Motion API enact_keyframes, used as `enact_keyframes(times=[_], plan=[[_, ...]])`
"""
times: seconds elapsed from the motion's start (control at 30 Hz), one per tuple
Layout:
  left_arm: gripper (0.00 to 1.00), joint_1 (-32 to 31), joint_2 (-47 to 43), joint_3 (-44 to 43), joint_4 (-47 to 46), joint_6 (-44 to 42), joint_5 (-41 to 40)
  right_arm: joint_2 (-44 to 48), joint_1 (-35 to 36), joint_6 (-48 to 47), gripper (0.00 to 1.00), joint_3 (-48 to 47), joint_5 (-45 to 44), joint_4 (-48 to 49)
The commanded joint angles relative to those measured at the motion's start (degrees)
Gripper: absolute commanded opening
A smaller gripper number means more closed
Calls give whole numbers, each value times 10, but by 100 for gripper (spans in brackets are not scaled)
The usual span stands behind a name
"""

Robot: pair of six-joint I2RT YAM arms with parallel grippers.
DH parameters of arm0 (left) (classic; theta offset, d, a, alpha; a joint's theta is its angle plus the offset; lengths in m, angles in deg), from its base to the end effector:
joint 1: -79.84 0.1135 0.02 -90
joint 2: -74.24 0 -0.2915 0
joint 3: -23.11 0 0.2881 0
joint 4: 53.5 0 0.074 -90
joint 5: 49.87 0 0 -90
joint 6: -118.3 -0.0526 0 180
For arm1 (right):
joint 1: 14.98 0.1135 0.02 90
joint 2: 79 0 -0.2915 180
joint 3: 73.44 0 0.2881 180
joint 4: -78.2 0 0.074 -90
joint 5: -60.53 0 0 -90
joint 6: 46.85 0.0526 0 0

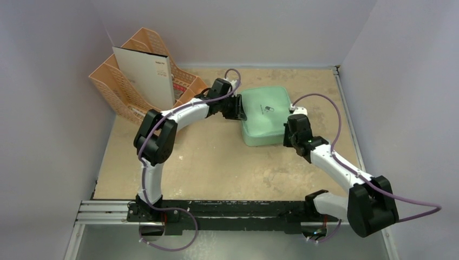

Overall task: Organize the medicine kit
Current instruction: Zip the medicine box at the center of the board.

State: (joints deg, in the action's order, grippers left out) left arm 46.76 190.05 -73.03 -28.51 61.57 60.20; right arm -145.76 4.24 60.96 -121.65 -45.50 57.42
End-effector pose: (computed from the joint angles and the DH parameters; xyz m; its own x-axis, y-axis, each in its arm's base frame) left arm 0.4141 -0.2913 0.1922 -0.8859 -0.0379 -0.4624 0.2765 0.7571 -0.5919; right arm 0.2639 0.0766 0.2108 -0.6049 0.1004 -0.7900 0.0738 0.9948 0.0700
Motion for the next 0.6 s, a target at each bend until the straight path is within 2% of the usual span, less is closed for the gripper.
enact_keyframes(times=[0.0,0.1,0.17,0.37,0.57], plan=[[36,32,13,-74,79,-69,-75,6,25,-13,0,-31,43,52],[51,39,-40,-115,144,-59,-164,9,34,2,0,-35,95,64],[55,41,-92,-77,130,-46,-190,2,45,23,0,-44,110,54],[56,33,-220,76,41,34,-158,-44,97,70,0,-62,133,84],[57,-6,-251,159,-27,99,-151,-65,150,70,0,-74,137,129]])
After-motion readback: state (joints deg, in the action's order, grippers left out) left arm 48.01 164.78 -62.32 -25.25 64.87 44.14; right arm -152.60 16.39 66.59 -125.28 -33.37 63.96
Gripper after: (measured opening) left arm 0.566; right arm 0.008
